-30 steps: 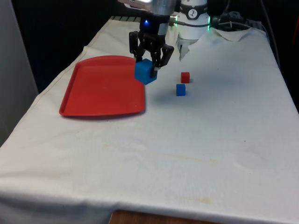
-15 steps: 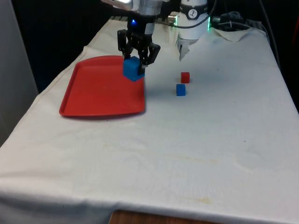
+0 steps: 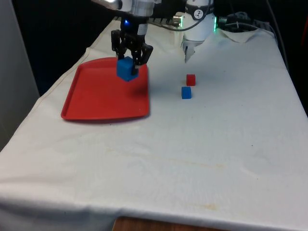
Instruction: Pick up the largest block and place it onto the tray.
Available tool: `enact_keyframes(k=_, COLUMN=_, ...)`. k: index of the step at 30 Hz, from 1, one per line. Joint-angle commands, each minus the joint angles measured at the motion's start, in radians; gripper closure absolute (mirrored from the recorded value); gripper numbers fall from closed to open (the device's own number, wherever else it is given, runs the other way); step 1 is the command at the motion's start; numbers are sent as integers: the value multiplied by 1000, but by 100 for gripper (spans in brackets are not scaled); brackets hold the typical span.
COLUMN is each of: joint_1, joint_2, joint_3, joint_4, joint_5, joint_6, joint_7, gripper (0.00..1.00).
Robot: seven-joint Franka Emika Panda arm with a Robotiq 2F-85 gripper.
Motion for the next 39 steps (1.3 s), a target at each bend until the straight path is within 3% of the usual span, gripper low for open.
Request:
enact_keyframes(k=1, joint_1=-16, joint_2=-18, joint_3=13, joint_4=-14, joint_5=24, joint_6=24, joint_7=-27, gripper=98)
enact_keyframes(k=2, joint_1=-20, joint_2=-18, joint_3=15, joint_4=-17, joint_5=34, joint_6=29, joint_7=-37, gripper=98)
enact_keyframes(k=3, joint_1=-6, joint_2=0, joint_3=0, joint_4=-9, joint_5=28, joint_6=16, joint_7=-26, gripper=98)
enact_keyframes(k=4, joint_1=-26, joint_2=-16, joint_3=17, joint_4=-20, joint_5=58, joint_6=38, joint_7=-59, gripper=98)
enact_keyframes(k=10, joint_1=-57, joint_2=15, joint_3=17, joint_4=-19, joint_5=157, joint_6=50, joint_7=-167, gripper=98)
enact_keyframes(k=12, joint_1=-60, joint_2=22, joint_3=16, joint_4=-16, joint_5=173, joint_6=50, joint_7=-184, gripper=98)
enact_keyframes(k=13, joint_1=-38, joint_2=36, joint_3=-6, joint_4=-16, joint_5=161, joint_6=42, joint_7=-165, gripper=98)
enact_keyframes(k=14, joint_1=-68, joint_2=39, joint_3=14, joint_4=-11, joint_5=206, joint_6=48, joint_7=-218, gripper=98)
enact_keyframes(k=16, joint_1=-73, joint_2=57, joint_3=12, joint_4=-4, joint_5=237, joint_6=46, joint_7=-247, gripper=98)
enact_keyframes(k=18, joint_1=-88, joint_2=89, joint_3=15, joint_4=11, joint_5=290, joint_6=40, joint_7=-296, gripper=98)
enact_keyframes(k=20, joint_1=-92, joint_2=100, joint_3=16, joint_4=17, joint_5=309, joint_6=38, joint_7=-312, gripper=98)
enact_keyframes(k=22, joint_1=-102, joint_2=135, joint_3=18, joint_4=40, joint_5=373, joint_6=26, joint_7=-362, gripper=98)
enact_keyframes(k=23, joint_1=-74, joint_2=152, joint_3=-11, joint_4=35, joint_5=367, joint_6=25, joint_7=-349, gripper=98)
enact_keyframes(k=24, joint_1=-103, joint_2=147, joint_3=17, joint_4=48, joint_5=394, joint_6=21, joint_7=-378, gripper=98)
enact_keyframes(k=31, joint_1=-106, joint_2=227, joint_3=7, joint_4=114, joint_5=560, joint_6=-31, joint_7=-494, gripper=98)
enact_keyframes(k=32, joint_1=-88, joint_2=243, joint_3=-11, joint_4=111, joint_5=560, joint_6=-34, joint_7=-486, gripper=98)
enact_keyframes(k=33, joint_1=-108, joint_2=234, joint_3=7, joint_4=120, joint_5=575, joint_6=-38, joint_7=-504, gripper=98)
enact_keyframes(k=39, joint_1=-122, joint_2=287, joint_3=12, joint_4=155, joint_5=674, joint_6=-70, joint_7=-571, gripper=98)
